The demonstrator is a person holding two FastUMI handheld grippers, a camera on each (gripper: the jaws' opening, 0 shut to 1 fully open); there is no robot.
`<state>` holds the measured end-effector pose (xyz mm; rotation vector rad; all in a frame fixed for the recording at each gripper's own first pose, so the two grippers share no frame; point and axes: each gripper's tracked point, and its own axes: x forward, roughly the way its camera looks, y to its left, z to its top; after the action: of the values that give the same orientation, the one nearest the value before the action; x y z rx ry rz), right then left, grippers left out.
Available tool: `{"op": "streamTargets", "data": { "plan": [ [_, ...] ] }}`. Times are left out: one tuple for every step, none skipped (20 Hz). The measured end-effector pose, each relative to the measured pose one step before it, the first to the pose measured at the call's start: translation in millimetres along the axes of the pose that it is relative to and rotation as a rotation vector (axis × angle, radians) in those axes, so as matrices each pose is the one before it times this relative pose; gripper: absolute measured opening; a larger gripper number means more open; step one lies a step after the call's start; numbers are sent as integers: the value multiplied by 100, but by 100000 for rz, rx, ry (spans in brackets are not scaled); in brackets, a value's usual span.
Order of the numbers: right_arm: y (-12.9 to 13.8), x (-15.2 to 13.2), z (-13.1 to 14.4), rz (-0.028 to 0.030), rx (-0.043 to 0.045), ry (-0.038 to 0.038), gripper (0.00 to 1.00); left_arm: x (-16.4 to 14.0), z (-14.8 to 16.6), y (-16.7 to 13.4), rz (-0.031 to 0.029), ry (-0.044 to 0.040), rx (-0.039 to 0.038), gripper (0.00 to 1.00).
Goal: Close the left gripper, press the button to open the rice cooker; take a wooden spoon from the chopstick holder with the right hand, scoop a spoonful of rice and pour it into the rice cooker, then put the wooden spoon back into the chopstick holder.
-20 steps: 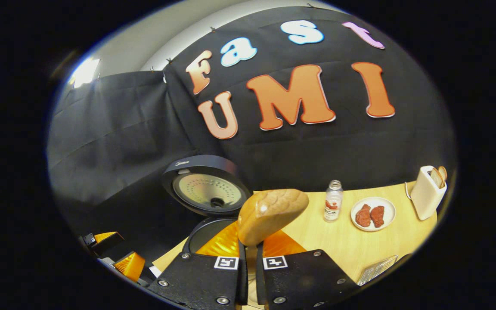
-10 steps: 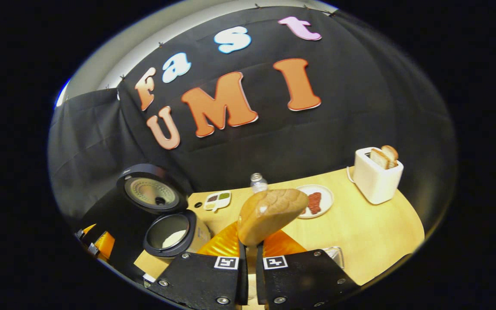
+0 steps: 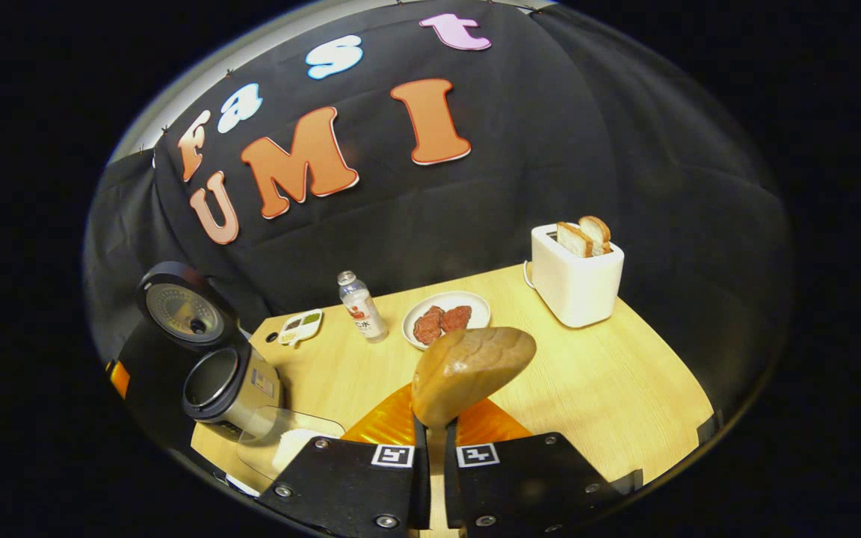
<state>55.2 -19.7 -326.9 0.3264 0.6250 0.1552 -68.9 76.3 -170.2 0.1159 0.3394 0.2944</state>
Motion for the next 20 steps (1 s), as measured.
{"op": "streamTargets", "data": {
  "plan": [
    [-433,592,-518,-431,33,722,7,-124,259,-103,520,-314,747,92],
    [-208,616,-609,-610,309,1358,7,-204,54,-61,553,-125,508,92],
    [-89,497,-702,389,-198,1917,7,-232,-44,-34,506,132,149,92],
    [-62,441,-657,277,110,1265,7,-94,-74,-100,156,500,-86,100],
    [-121,578,-584,43,302,1411,7,33,-36,-134,208,486,-110,100],
    [-24,473,-704,-548,583,1945,7,-16,-72,-253,-271,504,-183,100],
    [-93,407,-680,-710,746,1485,7,-6,-15,-258,-278,35,-211,100],
    [-1,266,-443,-419,1077,1149,8,-65,28,-132,-233,77,52,100],
    [27,274,-224,-331,954,129,8,-5,-138,-37,28,42,160,100],
    [-127,92,-96,-533,251,307,8,102,58,-82,-221,33,147,100],
    [-179,160,-65,-486,311,473,8,285,26,-45,-294,55,42,100],
    [-244,209,-339,-707,172,1277,8,292,57,-74,-155,-12,-120,100],
    [-402,149,-446,-752,128,1437,10,240,251,7,-300,-63,-482,98],
    [-382,92,-578,-1263,158,2544,10,190,134,-29,-337,18,-585,96],
    [-566,81,-608,-1123,333,2265,11,280,-43,-197,-492,141,-493,94],
    [-79,-708,428,710,2572,-335,12,210,14,-28,-287,277,-284,92],
    [-404,205,-393,-552,2342,2999,14,528,186,-60,-680,-68,-305,92],
    [-140,-268,-466,-178,3110,2971,16,327,216,-157,-355,-213,-80,91],
    [-67,-22,-50,73,2524,1138,17,326,263,-91,-459,-291,-108,91],
    [-263,-123,-16,-808,973,1092,18,377,297,53,25,-244,-41,92]
  ]
}}
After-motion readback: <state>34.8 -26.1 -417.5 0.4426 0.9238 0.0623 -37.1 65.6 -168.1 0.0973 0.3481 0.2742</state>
